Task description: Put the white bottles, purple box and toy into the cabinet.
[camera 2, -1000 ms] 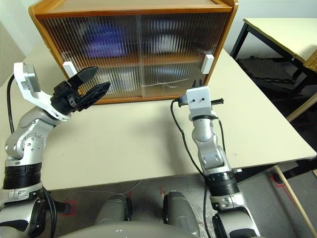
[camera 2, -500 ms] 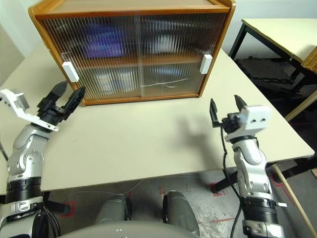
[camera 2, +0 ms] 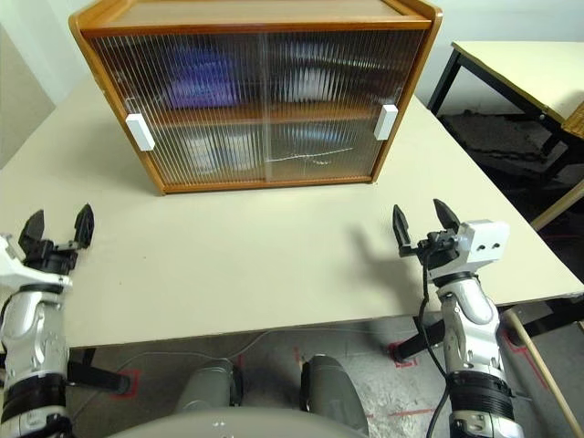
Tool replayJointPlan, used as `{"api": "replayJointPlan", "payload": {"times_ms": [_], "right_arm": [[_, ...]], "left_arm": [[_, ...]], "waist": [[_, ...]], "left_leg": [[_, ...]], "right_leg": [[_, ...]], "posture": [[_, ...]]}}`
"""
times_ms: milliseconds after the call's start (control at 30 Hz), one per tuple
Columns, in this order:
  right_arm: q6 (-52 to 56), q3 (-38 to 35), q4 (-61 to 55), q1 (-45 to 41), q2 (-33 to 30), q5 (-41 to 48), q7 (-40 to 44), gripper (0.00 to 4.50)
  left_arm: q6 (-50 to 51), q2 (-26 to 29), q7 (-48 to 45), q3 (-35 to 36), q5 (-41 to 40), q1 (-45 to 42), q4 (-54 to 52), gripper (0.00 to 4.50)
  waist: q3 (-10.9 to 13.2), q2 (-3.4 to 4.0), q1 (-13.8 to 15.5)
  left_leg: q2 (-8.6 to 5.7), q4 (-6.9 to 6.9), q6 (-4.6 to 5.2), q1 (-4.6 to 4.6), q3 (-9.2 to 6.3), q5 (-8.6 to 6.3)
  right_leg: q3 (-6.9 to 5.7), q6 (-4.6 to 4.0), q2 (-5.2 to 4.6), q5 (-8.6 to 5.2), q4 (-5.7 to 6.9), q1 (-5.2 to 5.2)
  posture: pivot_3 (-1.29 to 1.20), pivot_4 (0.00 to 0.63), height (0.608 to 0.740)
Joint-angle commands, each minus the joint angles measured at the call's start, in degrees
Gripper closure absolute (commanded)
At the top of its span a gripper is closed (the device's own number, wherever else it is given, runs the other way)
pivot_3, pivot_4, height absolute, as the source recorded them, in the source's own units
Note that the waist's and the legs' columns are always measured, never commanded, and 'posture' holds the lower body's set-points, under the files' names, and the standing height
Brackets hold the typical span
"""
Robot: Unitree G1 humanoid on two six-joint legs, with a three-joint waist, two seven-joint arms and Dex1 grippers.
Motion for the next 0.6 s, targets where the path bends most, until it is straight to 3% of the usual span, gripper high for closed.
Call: {"api": "replayJointPlan", "payload": {"times_ms": [33, 367, 600], "right_arm": [[-2.0, -0.7, 2.1, 0.4, 0.4, 0.2, 0.3, 0.07], [-0.4, 0.2, -7.6, 5.8, 3.0, -1.0, -4.0, 0.07], [1.0, 1.2, -7.6, 4.1, 2.8, -1.0, -3.2, 0.07]], "left_arm": [[-2.0, -1.1, -0.2, -1.3, 1.1, 2.0, 1.1, 0.0], [0.3, -5.8, 2.1, -5.8, 1.3, 9.2, -13.7, 0.0], [1.5, -7.4, 4.6, -8.2, 2.8, 10.8, -17.2, 0.0]], "waist": [[0.0, -0.01, 0.0], [0.0, 0.08, 0.0], [0.0, 0.05, 0.0]], "left_leg": [[0.02, 0.0, -0.01, -0.01, 0.0, 0.0], [0.15, -0.06, -0.13, 0.0, -0.09, -0.08], [0.07, -0.04, -0.15, 0.04, -0.11, -0.09]], "right_leg": [[0.0, 0.0, -0.02, 0.0, 0.0, -0.01], [0.07, -0.03, -0.04, -0.05, -0.02, -0.06], [0.06, -0.02, 0.03, -0.05, -0.06, -0.04]], "posture": [[0.08, 0.0, 0.74], [0.09, 0.0, 0.74], [0.11, 0.004, 0.74]]}}
